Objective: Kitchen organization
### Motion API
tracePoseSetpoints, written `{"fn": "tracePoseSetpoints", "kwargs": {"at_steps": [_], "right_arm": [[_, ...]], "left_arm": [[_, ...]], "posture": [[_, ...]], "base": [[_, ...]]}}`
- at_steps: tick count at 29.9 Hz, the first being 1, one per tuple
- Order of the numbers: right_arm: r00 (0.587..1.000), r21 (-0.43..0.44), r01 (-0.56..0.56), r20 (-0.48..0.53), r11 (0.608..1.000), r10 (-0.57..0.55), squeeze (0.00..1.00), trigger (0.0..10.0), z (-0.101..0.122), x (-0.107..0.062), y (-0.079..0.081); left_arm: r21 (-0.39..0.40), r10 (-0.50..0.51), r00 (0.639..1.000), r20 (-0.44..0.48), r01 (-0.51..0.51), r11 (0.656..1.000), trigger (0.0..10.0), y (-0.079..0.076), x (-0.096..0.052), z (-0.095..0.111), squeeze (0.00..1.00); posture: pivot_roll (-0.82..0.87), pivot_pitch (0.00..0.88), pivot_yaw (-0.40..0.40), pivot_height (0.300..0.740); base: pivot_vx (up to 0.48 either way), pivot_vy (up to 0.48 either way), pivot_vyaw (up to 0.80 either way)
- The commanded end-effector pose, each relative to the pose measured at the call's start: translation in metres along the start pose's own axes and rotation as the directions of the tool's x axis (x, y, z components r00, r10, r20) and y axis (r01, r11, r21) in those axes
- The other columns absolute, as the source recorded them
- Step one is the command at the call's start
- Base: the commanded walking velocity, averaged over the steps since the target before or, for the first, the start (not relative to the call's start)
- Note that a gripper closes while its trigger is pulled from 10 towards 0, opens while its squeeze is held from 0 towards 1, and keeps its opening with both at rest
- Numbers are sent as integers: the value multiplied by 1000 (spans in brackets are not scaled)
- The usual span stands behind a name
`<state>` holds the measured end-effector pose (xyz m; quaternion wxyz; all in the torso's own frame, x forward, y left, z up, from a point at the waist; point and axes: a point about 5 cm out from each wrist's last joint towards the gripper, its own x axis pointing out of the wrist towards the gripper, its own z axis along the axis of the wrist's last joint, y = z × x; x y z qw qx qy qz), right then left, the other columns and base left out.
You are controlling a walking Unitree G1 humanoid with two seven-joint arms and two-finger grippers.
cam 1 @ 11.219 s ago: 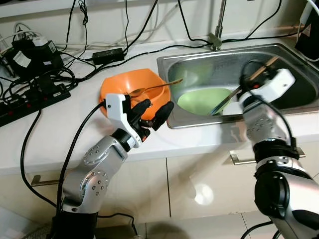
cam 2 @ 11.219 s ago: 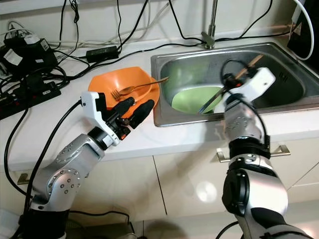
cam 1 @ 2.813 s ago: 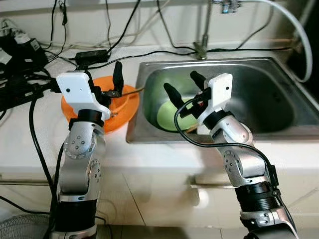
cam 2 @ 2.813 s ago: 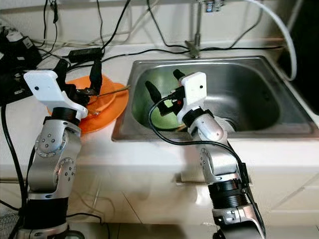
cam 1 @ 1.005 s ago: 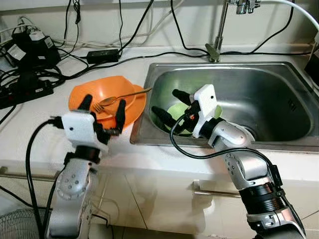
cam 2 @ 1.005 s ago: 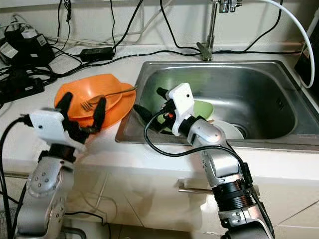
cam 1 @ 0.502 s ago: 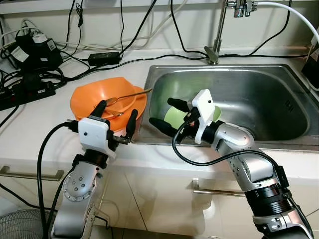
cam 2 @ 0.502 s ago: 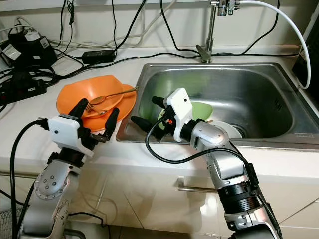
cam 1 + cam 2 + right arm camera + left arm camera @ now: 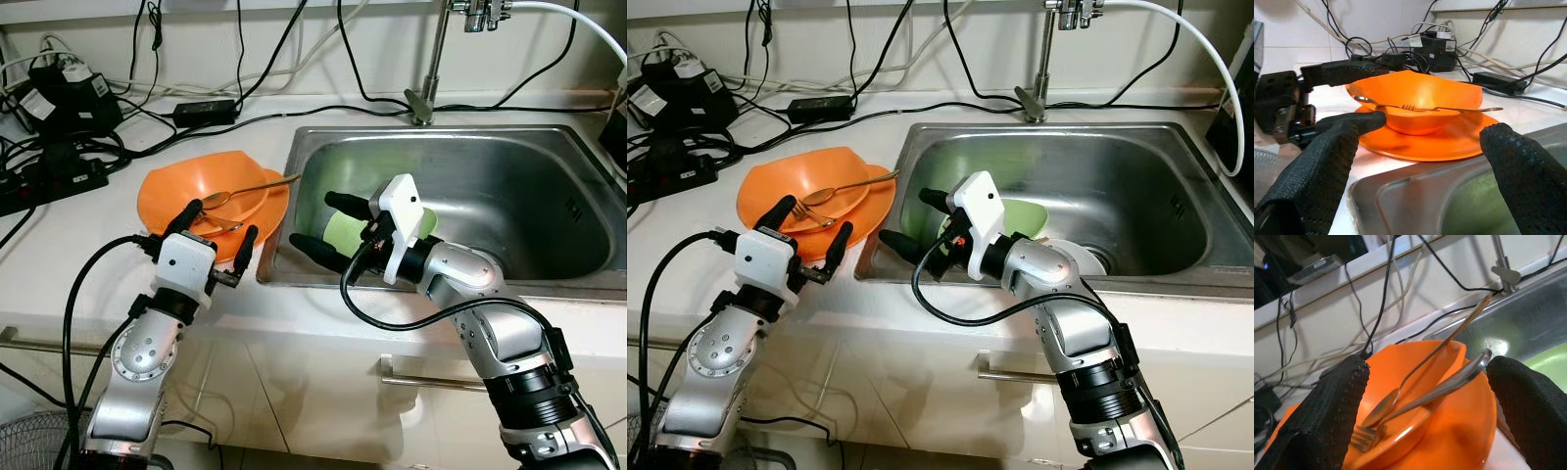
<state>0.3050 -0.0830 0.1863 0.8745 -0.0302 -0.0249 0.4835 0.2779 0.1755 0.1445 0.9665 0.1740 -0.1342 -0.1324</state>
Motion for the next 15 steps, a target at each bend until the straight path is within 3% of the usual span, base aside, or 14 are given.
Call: {"fn": "tracePoseSetpoints", "kwargs": {"at_steps": [1, 2, 4, 6, 15], "right_arm": [[1000, 3, -22, 0, 1000, 22, 0, 10000, 0, 1, 4], [1000, 4, -23, 1, 1000, 23, 0, 10000, 0, 1, 4], [1000, 4, -23, 1, 1000, 23, 0, 10000, 0, 1, 5], [1000, 5, -23, 1, 1000, 23, 0, 10000, 0, 1, 6], [1000, -1, -20, 3, 1000, 20, 0, 10000, 1, 0, 5]], "left_arm": [[30, -23, 1000, 8, 22, 999, 7843, 2, 2, -1, 0], [39, -41, 999, 7, 41, 998, 3451, 1, 4, -3, 0], [42, -52, 999, 8, 52, 998, 3059, 0, 5, -5, 0], [46, -75, 997, 14, 74, 996, 0, -2, 7, -7, 0], [54, -109, 994, 30, 107, 993, 0, -6, 11, -10, 0]], "posture": [[-23, 0, 100, 740], [-25, 0, 101, 740], [-26, 0, 101, 740], [-29, 0, 102, 740], [-31, 0, 101, 740]], "base": [[0, 0, 0], [0, 0, 0], [0, 0, 0], [0, 0, 0], [0, 0, 0]]}}
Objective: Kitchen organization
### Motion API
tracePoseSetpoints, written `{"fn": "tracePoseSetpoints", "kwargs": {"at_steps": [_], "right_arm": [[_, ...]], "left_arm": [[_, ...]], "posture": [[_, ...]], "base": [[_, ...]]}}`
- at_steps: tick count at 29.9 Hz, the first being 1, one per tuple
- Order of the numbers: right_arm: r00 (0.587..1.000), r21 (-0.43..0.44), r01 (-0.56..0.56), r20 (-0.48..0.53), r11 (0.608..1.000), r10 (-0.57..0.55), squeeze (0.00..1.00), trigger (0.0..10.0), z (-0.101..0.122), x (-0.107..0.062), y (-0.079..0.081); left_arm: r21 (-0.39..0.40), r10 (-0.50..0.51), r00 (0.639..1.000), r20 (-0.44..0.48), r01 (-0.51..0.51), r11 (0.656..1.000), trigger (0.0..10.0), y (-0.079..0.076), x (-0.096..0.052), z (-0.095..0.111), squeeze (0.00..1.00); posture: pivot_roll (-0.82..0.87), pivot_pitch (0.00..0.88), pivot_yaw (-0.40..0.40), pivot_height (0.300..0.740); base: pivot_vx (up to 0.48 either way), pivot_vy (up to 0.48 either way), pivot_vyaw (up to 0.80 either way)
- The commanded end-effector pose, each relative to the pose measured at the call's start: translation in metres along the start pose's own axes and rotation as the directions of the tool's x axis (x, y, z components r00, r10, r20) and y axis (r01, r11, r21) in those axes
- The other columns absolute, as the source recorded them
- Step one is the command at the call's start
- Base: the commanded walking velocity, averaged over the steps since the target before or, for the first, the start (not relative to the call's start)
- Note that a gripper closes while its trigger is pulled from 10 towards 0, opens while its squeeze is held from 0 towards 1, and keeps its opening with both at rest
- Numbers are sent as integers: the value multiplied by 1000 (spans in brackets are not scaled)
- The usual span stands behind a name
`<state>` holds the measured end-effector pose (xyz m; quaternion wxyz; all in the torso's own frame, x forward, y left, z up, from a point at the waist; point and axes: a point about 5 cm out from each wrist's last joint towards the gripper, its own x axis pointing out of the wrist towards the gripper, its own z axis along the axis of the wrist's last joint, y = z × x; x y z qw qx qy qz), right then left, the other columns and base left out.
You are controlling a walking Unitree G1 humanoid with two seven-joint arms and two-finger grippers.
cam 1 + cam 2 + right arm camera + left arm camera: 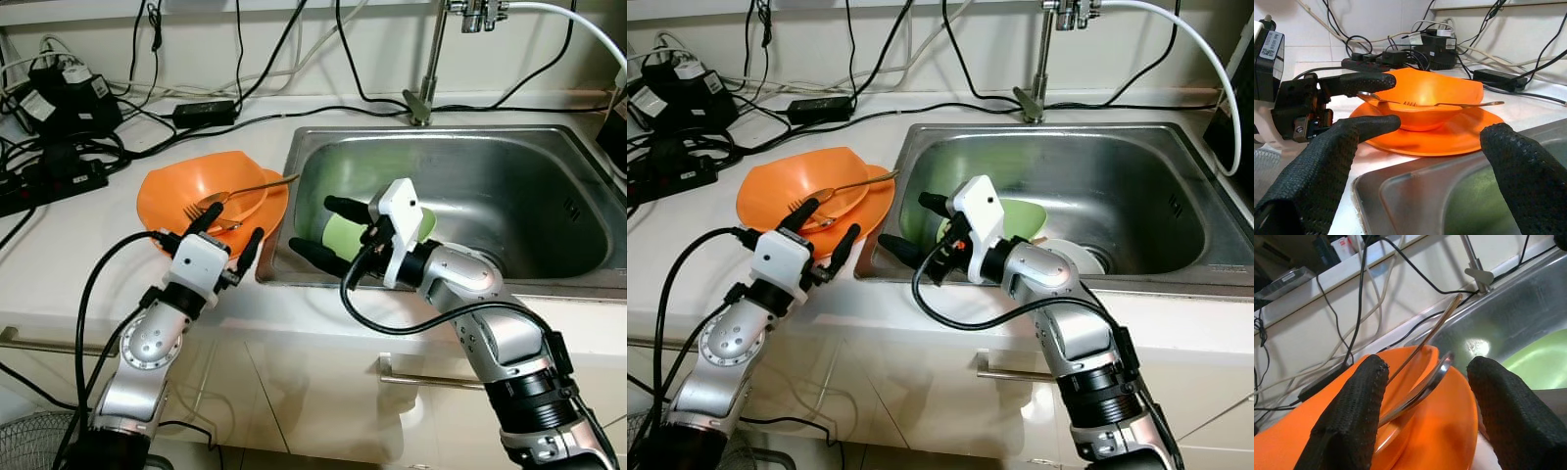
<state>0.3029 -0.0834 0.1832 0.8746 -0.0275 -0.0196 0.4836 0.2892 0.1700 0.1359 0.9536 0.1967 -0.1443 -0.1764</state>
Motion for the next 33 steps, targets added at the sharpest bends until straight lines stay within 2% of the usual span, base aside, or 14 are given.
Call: {"fn": "tracePoseSetpoints", "kwargs": {"at_steps": [1, 33], "right_arm": [[1000, -11, -20, 9, 1000, 20, 0, 10000, 4, 2, 4], [1000, -8, -14, 7, 1000, 14, 0, 10000, 1, 5, 5]], "left_arm": [[13, -19, 1000, 2, 19, 1000, 0, -1, 1, -1, 0], [39, -22, 999, 32, 21, 999, 0, 2, 2, -1, 0]], "posture": [[-30, 0, 101, 740], [-25, 0, 103, 740]], "base": [[0, 0, 0], [0, 0, 0]]}}
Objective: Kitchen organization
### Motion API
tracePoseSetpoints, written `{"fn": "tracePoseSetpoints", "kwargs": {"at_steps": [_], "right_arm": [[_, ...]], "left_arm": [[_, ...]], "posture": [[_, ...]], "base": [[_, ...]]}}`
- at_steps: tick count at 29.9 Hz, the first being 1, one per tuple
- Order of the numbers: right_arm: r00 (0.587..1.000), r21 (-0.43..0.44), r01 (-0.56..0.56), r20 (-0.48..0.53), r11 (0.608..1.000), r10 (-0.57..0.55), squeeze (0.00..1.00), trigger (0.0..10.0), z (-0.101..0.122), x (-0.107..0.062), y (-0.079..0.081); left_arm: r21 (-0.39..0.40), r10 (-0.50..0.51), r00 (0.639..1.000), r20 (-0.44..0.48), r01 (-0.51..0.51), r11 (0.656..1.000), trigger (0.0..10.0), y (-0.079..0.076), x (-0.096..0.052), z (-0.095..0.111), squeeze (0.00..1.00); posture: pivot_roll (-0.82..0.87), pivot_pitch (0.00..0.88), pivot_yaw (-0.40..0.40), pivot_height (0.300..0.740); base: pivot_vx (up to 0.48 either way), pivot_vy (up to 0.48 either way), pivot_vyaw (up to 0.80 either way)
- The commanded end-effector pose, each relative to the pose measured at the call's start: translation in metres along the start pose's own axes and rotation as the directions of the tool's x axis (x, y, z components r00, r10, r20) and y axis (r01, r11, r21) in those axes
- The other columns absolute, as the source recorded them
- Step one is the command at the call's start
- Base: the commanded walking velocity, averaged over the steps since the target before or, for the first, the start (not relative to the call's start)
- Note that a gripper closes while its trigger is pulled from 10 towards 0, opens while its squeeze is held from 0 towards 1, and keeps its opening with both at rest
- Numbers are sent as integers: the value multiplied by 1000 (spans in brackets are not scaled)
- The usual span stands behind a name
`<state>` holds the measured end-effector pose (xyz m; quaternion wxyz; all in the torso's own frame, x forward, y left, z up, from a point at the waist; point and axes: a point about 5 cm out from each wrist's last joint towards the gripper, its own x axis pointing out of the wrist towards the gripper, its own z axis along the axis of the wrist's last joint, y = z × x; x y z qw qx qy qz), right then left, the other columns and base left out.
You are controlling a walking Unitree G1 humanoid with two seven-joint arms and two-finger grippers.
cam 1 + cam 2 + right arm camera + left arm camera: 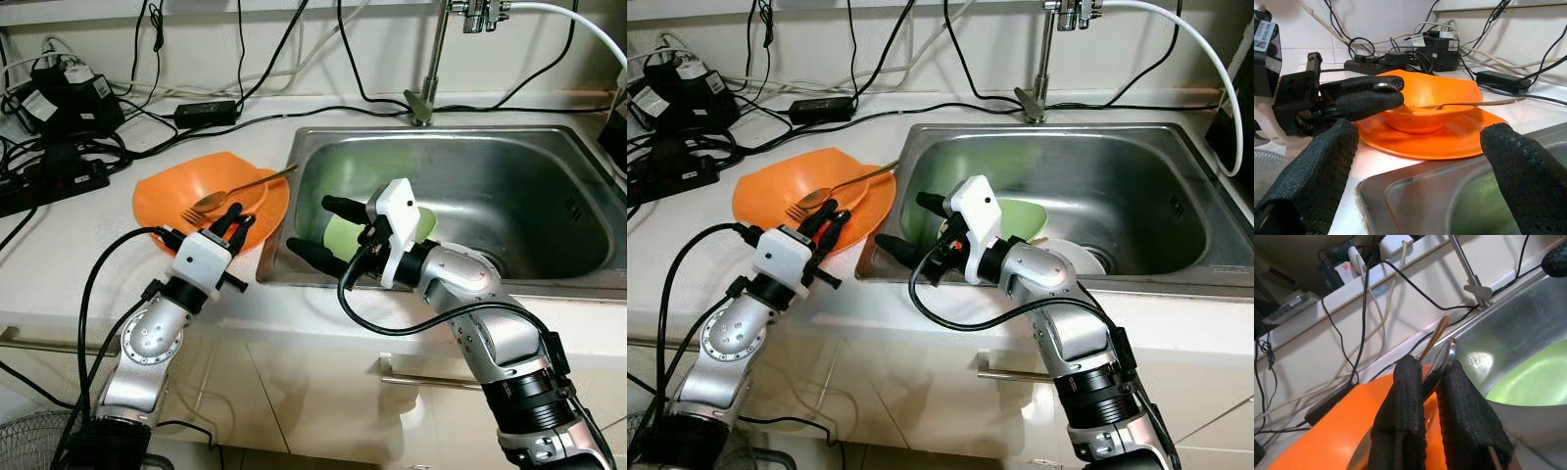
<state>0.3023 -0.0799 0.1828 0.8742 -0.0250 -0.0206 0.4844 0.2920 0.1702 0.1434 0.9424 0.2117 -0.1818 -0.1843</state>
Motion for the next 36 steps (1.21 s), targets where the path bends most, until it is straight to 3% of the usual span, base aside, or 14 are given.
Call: {"fn": "tracePoseSetpoints", "kwargs": {"at_steps": [1, 12, 20, 30, 36], "right_arm": [[1000, -12, -12, 2, 1000, 12, 0, 10000, 1, 2, 3], [1000, -13, -4, -2, 1000, 4, 0, 10000, -1, 1, 2], [1000, -12, -16, -10, 1000, 16, 0, 10000, 0, -1, 0], [999, -15, -27, -22, 1000, 26, 0, 10000, -1, -3, -3], [999, -17, -31, -26, 999, 30, 0, 10000, -1, -3, -3]], "left_arm": [[-4, -13, 999, -38, 13, 1000, 0, -2, -2, -6, 0], [6, -11, 999, -32, 12, 1000, 0, 1, -3, -3, 0], [-95, -37, 999, -26, 34, 995, 0, 10, -7, 10, 0], [-152, -82, 996, 30, 86, 985, 0, 22, -1, 38, 0], [-165, -119, 993, 6, 118, 979, 0, 24, -5, 37, 0]], "posture": [[-25, 0, 102, 740], [-27, 0, 103, 740], [-24, 0, 96, 740], [-18, 0, 92, 740], [-25, 0, 89, 740]], "base": [[0, 0, 0], [0, 0, 0], [0, 0, 0], [0, 0, 0], [0, 0, 0]]}}
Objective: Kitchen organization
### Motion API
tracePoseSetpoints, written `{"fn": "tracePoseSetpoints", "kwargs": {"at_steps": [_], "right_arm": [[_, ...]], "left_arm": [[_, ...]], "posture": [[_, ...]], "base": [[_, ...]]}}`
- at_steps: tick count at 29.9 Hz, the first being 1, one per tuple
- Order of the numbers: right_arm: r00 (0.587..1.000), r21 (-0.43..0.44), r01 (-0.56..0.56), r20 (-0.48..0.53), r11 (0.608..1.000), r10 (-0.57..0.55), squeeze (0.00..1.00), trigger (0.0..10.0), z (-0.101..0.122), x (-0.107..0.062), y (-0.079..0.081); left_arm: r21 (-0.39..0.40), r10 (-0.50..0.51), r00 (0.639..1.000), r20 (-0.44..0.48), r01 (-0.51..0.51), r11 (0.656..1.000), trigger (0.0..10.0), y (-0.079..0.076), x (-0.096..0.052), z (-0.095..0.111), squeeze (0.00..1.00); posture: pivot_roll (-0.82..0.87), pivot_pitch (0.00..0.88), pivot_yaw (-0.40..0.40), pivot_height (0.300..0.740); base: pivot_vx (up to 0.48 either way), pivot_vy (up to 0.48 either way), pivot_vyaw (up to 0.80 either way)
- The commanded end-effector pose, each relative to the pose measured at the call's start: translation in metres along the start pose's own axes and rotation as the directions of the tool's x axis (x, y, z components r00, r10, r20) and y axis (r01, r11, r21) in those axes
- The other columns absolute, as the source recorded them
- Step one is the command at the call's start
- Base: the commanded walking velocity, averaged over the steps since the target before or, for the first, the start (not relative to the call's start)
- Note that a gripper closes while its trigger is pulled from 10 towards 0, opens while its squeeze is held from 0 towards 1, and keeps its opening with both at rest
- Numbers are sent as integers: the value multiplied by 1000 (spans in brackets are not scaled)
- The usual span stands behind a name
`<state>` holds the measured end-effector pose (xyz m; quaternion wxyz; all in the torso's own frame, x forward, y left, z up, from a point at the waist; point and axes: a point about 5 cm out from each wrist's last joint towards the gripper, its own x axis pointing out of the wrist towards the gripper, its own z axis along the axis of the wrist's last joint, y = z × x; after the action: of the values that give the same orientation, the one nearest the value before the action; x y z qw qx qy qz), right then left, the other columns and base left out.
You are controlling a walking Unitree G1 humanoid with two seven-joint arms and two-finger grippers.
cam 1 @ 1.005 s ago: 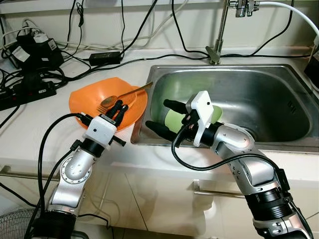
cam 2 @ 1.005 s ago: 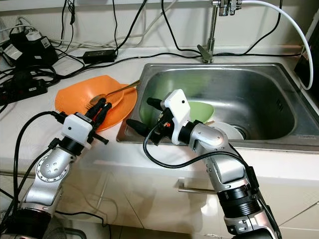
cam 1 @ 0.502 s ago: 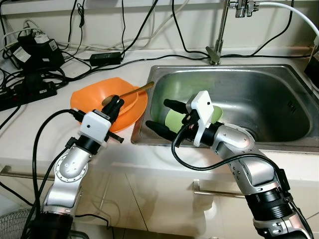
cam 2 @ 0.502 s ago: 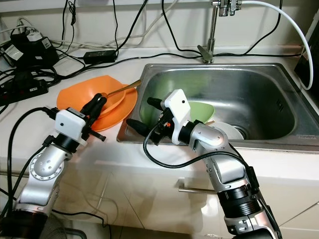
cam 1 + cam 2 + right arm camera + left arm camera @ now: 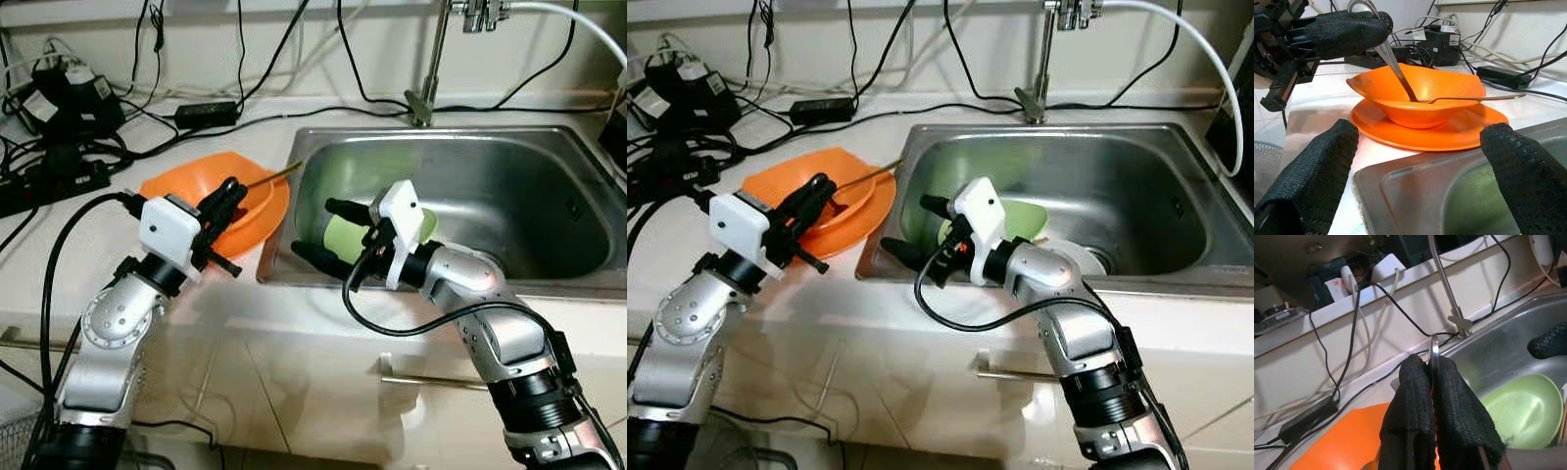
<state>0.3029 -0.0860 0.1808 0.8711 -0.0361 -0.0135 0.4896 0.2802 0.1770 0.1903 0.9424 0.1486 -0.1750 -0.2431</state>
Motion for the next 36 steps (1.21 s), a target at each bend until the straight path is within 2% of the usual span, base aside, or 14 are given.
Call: {"fn": "tracePoseSetpoints", "kwargs": {"at_steps": [1, 9, 11, 21, 30, 36], "right_arm": [[1000, -5, -18, -3, 1000, 18, 0, 10000, 1, 2, 0], [1000, -6, -14, -5, 1000, 14, 0, 10000, 1, 1, -1], [1000, -7, -16, -4, 1000, 16, 0, 10000, 1, 2, -1], [1000, 3, 8, -8, 1000, -8, 0, 10000, -1, 3, -5], [999, 28, 34, -9, 999, -34, 0, 10000, -2, 4, -9], [999, 19, 34, -5, 999, -34, 0, 10000, -2, 5, -8]], "left_arm": [[-33, -38, 998, -52, 36, 999, 0, 1, -6, -5, 0], [-72, -105, 990, -91, 99, 993, 0, 4, -8, -3, 0], [-109, -138, 986, -89, 128, 986, 0, 6, -6, 4, 0], [-155, -226, 970, -83, 212, 965, 0, 10, -3, 21, 0], [-131, -222, 968, -119, 206, 970, 0, 22, -5, 23, 0], [-85, -168, 979, -114, 158, 984, 0, 37, -4, 29, 0]], "posture": [[-24, 0, 89, 740], [-23, 0, 87, 740], [-20, 0, 87, 740], [-17, 0, 89, 740], [-14, 0, 90, 740], [-11, 0, 90, 740]], "base": [[0, 0, 0], [0, 0, 0], [0, 0, 0], [0, 0, 0], [0, 0, 0], [0, 0, 0]]}}
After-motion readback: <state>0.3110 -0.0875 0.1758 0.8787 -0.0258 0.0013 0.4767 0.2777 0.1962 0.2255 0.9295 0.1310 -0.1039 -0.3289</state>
